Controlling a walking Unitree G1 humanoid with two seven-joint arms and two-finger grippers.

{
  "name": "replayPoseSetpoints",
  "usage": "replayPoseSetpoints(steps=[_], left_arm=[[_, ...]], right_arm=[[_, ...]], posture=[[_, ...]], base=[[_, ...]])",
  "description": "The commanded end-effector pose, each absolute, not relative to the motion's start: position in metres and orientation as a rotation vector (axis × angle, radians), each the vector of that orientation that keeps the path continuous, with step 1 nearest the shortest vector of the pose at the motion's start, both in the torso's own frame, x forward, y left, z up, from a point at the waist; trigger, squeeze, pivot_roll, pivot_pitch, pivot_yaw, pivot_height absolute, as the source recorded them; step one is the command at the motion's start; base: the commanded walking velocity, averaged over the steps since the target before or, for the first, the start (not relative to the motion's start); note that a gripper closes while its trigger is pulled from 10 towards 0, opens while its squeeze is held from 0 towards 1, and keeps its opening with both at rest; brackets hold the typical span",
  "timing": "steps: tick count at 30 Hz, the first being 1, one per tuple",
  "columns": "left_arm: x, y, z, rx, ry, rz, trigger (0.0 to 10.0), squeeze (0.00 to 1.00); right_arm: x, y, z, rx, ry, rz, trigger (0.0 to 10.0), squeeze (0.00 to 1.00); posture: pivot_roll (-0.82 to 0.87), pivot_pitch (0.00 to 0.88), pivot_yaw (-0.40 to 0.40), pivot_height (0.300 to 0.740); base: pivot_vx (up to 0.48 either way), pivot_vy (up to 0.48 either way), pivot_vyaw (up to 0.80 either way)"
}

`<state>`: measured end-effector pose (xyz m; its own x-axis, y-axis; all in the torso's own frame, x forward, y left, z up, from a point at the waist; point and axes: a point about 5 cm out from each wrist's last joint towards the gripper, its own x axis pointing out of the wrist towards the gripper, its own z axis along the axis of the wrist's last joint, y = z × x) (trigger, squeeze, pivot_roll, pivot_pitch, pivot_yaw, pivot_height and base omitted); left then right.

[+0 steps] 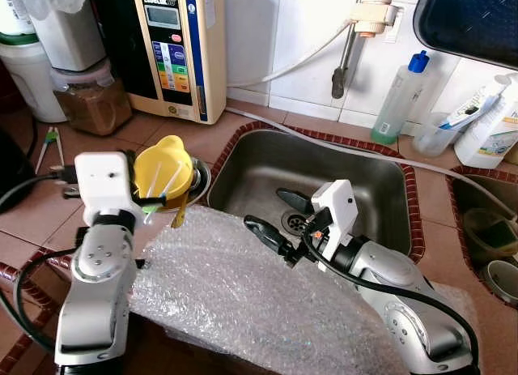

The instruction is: Kitchen organization

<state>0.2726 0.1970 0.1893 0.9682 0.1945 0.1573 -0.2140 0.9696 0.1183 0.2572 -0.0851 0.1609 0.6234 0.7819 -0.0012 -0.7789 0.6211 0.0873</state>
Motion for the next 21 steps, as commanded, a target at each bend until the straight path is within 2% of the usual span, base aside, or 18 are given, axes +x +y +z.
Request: replayPoseSetpoints(steps=[1,2,6,11,21], left_arm=[[0.269,0.199,0.185,0.135,-0.116,0.212,4.2,0.0],[0.265,0.2,0.183,0.12,-0.114,0.21,10.0,1.0],[0.254,0.199,0.178,0.116,-0.113,0.178,10.0,1.0],[0.24,0.185,0.169,0.055,-0.003,0.022,10.0,1.0],[0.235,0.189,0.165,0.046,0.06,0.029,10.0,1.0]], right_arm=[[0.259,-0.084,0.163,0.071,0.03,0.902,10.0,0.0],[0.259,-0.084,0.163,0.072,0.031,0.903,10.0,0.0],[0.259,-0.084,0.162,0.073,0.036,0.907,10.0,0.0],[0.258,-0.083,0.161,0.076,0.043,0.911,10.0,0.0],[0.258,-0.081,0.159,0.079,0.05,0.919,10.0,0.0]], posture=[[0.03,0.026,-0.012,0.74],[0.03,0.028,-0.013,0.74],[0.04,0.033,-0.014,0.74],[0.05,0.036,-0.015,0.74],[0.05,0.031,-0.011,0.74]], base=[[0.0,0.0,0.0],[0.0,0.0,0.0],[0.0,0.0,0.0],[0.0,0.0,0.0],[0.0,0.0,0.0]])
